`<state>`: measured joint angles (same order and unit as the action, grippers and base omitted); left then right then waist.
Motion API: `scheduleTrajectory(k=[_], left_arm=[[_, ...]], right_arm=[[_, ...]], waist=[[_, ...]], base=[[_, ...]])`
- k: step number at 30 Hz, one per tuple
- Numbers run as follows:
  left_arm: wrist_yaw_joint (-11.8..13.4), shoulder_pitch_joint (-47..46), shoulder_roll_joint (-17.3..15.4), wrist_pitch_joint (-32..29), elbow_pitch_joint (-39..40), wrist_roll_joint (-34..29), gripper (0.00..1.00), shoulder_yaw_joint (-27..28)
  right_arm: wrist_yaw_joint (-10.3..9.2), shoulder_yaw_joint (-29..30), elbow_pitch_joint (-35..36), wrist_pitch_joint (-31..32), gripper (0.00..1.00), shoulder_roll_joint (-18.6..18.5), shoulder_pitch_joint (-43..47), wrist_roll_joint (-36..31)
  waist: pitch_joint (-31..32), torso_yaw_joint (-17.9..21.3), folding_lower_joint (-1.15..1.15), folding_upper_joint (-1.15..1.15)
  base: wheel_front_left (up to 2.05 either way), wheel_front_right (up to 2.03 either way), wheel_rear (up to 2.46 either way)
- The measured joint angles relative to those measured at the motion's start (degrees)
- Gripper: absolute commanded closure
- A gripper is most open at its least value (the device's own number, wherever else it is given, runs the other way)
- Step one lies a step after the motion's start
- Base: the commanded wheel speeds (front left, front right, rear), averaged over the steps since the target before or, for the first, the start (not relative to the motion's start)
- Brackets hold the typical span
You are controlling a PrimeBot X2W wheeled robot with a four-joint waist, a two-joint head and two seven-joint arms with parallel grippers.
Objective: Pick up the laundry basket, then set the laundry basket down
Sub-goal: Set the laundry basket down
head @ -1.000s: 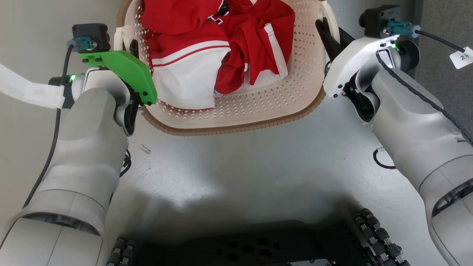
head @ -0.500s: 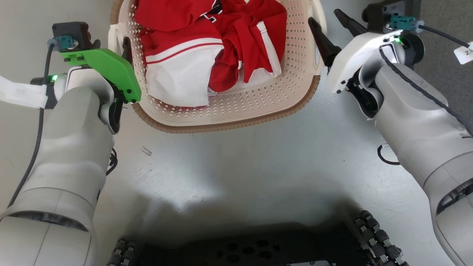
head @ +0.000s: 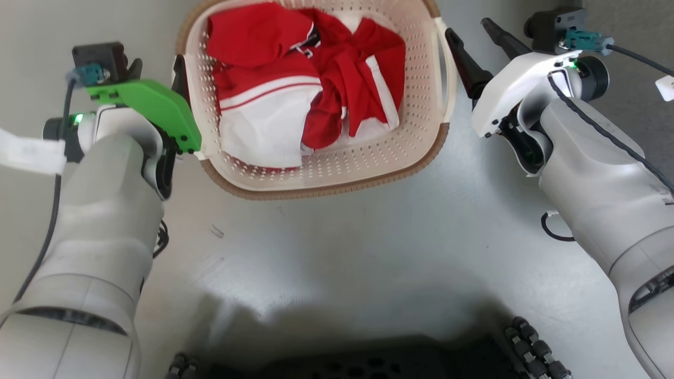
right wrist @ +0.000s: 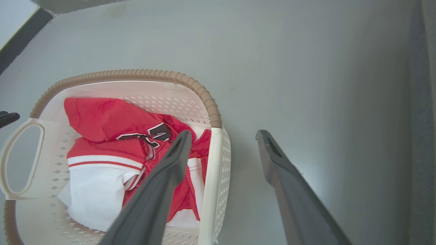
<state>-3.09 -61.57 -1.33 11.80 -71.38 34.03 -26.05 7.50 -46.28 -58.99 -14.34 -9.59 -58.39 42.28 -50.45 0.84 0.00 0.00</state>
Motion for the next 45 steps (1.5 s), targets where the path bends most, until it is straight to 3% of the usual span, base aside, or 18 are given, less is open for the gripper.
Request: scheduleTrajectory(k=[15, 32, 45], left_arm=[[1.14, 7.49, -0.29, 2.64, 4.77, -1.65, 0.00, -0.11], [5.66, 16.33, -3.11, 2.63, 28.02, -6.88, 0.00, 5.49], [7.48, 26.63, -3.86, 2.63, 41.88, -11.24, 0.00, 8.11]], right_arm=[[-0.13, 6.55, 7.92, -0.01, 0.00, -2.50, 6.04, -1.26], [-3.61, 16.53, 20.82, -0.03, 0.00, -4.09, 15.91, -6.65], [-6.34, 22.69, 31.15, -0.09, 0.00, -4.17, 24.58, -12.27]], waist=[[10.50, 0.40, 0.00, 0.00], [23.57, 0.51, 0.00, 0.00], [31.91, 0.62, 0.00, 0.00]], base=[[0.00, 0.00, 0.00], [0.00, 0.00, 0.00], [0.00, 0.00, 0.00]])
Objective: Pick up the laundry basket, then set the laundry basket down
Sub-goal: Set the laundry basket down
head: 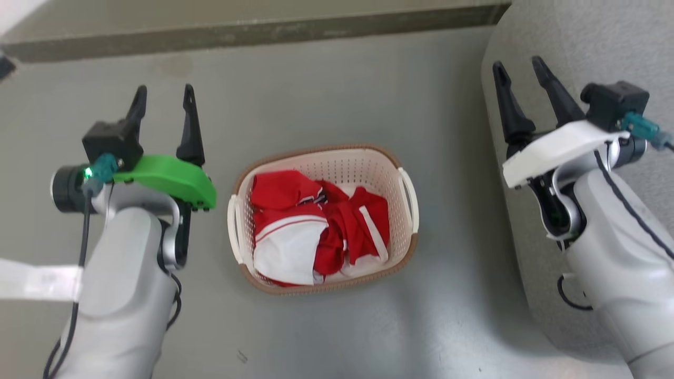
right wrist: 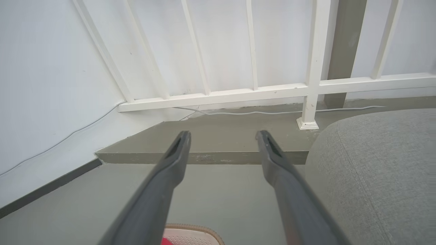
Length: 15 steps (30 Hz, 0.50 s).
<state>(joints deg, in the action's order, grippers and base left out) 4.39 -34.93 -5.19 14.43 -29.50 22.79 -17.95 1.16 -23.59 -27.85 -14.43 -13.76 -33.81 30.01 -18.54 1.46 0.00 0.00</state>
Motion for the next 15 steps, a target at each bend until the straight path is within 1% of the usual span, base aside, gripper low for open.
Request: scheduleTrajectory(k=[4, 7, 15], left_arm=[[0.60, 4.28, 0.00, 0.00, 3.99, -1.33, 0.00, 0.64], [0.67, 6.91, 0.01, 0.00, 5.97, -1.72, 0.00, 1.00], [1.15, 13.20, 0.01, 0.00, 9.06, -2.85, 0.00, 1.18]], right_arm=[[-0.75, 1.22, 2.80, -0.01, 0.00, -0.12, 3.66, -2.27], [-0.78, 1.68, 4.16, -0.01, 0.00, -0.14, 5.61, -2.92], [-1.36, 2.71, 6.92, -0.01, 0.00, -0.12, 10.73, -4.48]], waist=[[2.97, 0.06, 0.00, 0.00], [4.66, 0.07, 0.00, 0.00], [8.21, 0.03, 0.00, 0.00]], base=[[0.00, 0.00, 0.00], [0.00, 0.00, 0.00], [0.00, 0.00, 0.00]])
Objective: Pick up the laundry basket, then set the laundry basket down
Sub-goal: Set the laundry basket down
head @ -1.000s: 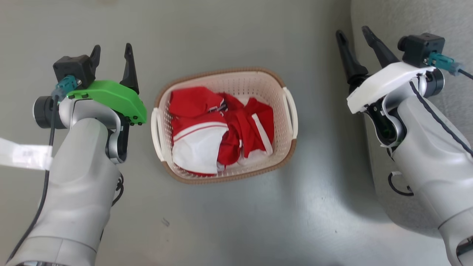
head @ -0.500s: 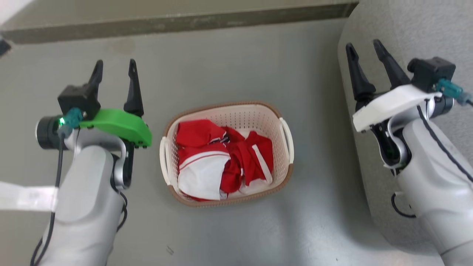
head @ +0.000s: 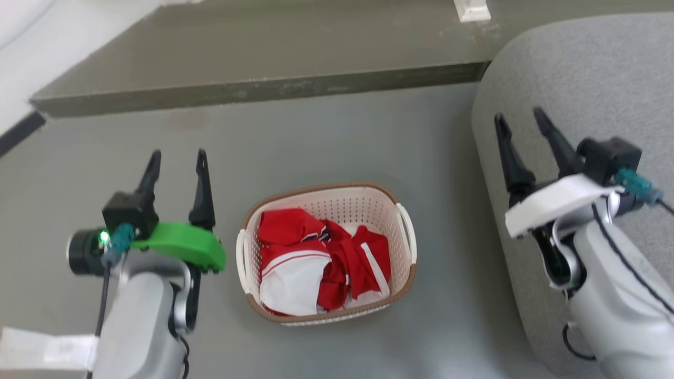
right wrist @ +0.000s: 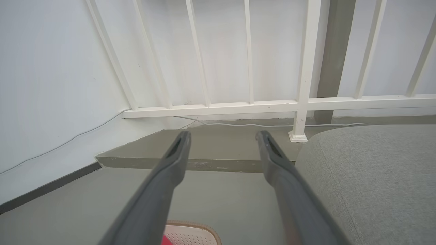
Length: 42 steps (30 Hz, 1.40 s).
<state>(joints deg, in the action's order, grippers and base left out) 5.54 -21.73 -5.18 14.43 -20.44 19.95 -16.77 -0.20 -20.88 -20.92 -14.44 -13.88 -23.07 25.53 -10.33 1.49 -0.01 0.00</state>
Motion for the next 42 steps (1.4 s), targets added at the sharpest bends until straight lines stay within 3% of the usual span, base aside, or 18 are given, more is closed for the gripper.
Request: scheduleTrajectory(k=[16, 42], left_arm=[[0.11, 11.68, 0.02, 0.00, 3.34, -0.04, 0.00, -0.26], [1.10, 18.06, 0.05, -0.38, 8.86, -0.65, 0.00, 0.02]], right_arm=[[-2.40, 1.77, 3.75, 0.00, 0.00, 0.60, 11.88, -1.40], [-2.96, 2.92, 8.23, 0.00, 0.00, 1.29, 18.76, -2.94]], waist=[[5.35, 0.59, 0.00, 0.00], [6.85, 0.67, 0.00, 0.00]], base=[[0.00, 0.00, 0.00], [0.00, 0.00, 0.00]])
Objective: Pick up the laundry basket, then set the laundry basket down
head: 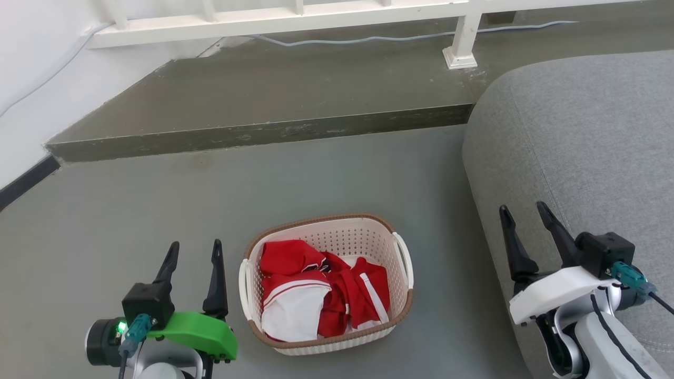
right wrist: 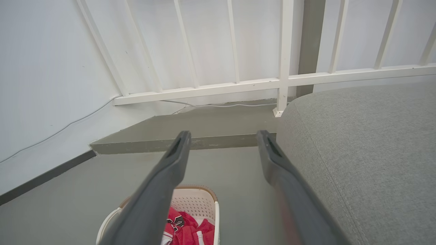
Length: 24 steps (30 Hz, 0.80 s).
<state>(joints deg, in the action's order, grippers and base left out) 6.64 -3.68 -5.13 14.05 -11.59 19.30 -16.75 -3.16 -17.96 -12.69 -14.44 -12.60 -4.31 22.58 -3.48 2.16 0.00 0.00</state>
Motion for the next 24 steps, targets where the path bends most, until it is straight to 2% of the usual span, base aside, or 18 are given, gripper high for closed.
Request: scheduleTrajectory(k=[24], left_arm=[[0.03, 1.56, 0.01, -2.21, 3.11, -1.46, 0.00, 0.25]], right_arm=[[-0.41, 1.00, 1.62, 0.01, 0.00, -0.05, 1.70, -1.07]], waist=[[-0.03, -0.49, 0.00, 0.00]], base=[[0.00, 0.00, 0.00]])
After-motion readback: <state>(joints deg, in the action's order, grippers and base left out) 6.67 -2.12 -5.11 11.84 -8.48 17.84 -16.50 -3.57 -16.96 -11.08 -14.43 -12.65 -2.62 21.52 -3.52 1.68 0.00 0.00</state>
